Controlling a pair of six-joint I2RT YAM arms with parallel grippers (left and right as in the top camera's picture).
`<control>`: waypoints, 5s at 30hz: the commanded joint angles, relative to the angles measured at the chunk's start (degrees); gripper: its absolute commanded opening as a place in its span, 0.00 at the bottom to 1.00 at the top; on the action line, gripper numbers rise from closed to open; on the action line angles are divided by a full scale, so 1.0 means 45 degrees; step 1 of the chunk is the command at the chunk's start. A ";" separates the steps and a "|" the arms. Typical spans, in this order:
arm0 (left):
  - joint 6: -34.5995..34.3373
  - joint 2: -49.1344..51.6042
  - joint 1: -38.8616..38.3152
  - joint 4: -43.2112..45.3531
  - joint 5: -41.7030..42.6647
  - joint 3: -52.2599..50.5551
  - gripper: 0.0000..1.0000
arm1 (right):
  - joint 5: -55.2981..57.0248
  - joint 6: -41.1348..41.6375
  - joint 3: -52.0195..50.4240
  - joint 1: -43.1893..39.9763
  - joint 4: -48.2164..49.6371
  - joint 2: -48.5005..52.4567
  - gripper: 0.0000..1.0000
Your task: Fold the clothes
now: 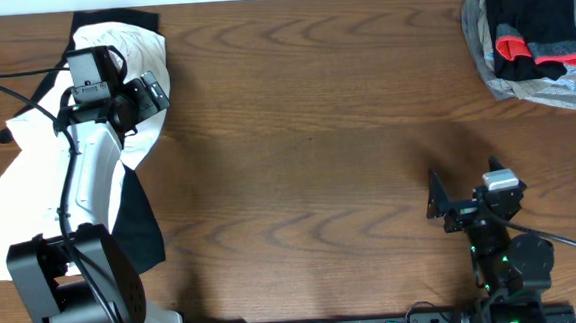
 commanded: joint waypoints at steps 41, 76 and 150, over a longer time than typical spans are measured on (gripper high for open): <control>-0.0063 0.0034 -0.0029 0.0010 -0.0015 -0.0097 0.98 | 0.0491 0.0515 -0.1365 0.0233 -0.0257 -0.1962 0.99; 0.2147 -1.2473 -0.2409 0.5071 -0.0010 -1.0312 0.98 | 0.0491 0.0515 -0.1365 0.0233 -0.0253 -0.1962 0.99; 0.2487 -2.1619 -0.1962 0.4469 -0.0015 -1.6096 0.98 | 0.0491 0.0515 -0.1365 0.0233 -0.0253 -0.1962 0.99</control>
